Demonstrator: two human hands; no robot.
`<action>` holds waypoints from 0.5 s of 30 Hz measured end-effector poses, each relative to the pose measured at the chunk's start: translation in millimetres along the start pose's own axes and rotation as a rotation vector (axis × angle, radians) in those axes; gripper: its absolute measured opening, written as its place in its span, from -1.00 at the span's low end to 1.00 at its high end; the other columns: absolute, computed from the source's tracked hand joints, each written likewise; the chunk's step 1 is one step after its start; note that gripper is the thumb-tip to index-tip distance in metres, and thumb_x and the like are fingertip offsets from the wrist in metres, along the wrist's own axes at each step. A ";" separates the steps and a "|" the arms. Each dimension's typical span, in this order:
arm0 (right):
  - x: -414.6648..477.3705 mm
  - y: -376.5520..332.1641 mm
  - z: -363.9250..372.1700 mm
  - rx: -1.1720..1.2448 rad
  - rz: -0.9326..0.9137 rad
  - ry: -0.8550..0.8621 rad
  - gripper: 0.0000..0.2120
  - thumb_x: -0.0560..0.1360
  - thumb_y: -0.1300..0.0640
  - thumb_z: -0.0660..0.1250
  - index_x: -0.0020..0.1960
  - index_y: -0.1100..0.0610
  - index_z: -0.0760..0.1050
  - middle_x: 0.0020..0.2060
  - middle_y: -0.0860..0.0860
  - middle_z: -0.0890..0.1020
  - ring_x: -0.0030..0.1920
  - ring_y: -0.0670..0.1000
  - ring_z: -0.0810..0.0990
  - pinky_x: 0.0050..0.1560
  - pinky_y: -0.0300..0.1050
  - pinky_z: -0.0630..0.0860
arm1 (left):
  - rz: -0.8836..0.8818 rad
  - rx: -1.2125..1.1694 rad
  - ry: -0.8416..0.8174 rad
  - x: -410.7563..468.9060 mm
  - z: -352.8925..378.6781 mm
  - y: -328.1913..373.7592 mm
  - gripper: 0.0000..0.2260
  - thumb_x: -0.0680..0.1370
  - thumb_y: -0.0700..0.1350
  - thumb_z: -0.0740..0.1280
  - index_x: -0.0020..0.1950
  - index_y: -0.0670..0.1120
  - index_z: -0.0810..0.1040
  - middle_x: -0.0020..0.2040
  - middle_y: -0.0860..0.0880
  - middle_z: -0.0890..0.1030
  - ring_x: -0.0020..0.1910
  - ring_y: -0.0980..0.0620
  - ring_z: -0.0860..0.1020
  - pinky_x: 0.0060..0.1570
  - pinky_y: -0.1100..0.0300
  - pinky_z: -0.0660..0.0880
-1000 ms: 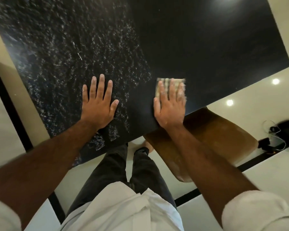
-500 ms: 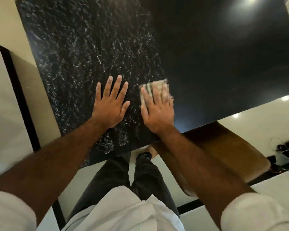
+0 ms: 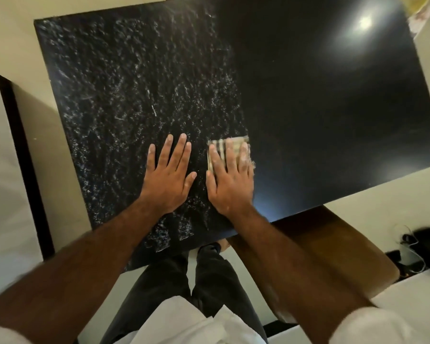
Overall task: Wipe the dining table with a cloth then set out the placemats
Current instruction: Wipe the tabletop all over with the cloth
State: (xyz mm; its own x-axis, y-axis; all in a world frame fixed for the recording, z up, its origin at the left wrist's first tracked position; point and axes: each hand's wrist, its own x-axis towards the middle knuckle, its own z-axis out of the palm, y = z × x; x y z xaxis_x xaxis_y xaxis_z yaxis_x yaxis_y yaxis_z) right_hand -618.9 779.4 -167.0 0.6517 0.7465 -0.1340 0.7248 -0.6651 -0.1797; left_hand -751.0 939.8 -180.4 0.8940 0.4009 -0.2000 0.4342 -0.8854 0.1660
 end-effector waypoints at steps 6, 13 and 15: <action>99.8 47.2 -4.4 -0.038 0.047 0.185 -0.40 0.76 -0.19 0.15 0.77 -0.08 0.27 0.76 0.09 0.26 0.75 0.38 0.17 0.62 0.39 0.31 | -0.021 -0.032 -0.050 1.0 -0.7 0.7 -0.32 0.79 0.23 -0.11 0.83 -0.09 -0.15 0.82 -0.04 -0.27 0.80 -0.15 -0.26 0.72 -0.40 -0.12; 23.1 46.6 -9.0 -0.036 0.221 0.055 -0.34 0.77 -0.21 0.08 0.82 -0.11 0.06 0.81 0.08 0.05 0.79 0.34 -0.06 0.67 0.45 0.22 | -0.030 -0.017 -0.040 2.2 -2.3 0.5 -0.31 0.78 0.23 -0.13 0.83 -0.09 -0.14 0.82 -0.06 -0.26 0.80 -0.16 -0.24 0.72 -0.40 -0.09; 17.3 25.5 -4.1 -0.021 0.177 0.031 -0.34 0.76 -0.22 0.07 0.82 -0.11 0.06 0.82 0.08 0.04 0.80 0.33 -0.08 0.68 0.42 0.21 | -0.026 -0.023 -0.040 2.6 -3.1 0.7 -0.31 0.78 0.23 -0.10 0.83 -0.10 -0.12 0.83 -0.07 -0.23 0.81 -0.17 -0.20 0.72 -0.40 -0.08</action>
State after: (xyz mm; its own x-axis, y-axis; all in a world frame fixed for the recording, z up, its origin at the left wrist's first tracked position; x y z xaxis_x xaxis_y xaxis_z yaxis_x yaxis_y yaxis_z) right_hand -588.3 775.3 -169.9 0.7758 0.6172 -0.1314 0.6027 -0.7864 -0.1356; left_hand -748.0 941.0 -177.8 0.8777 0.4132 -0.2427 0.4597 -0.8691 0.1827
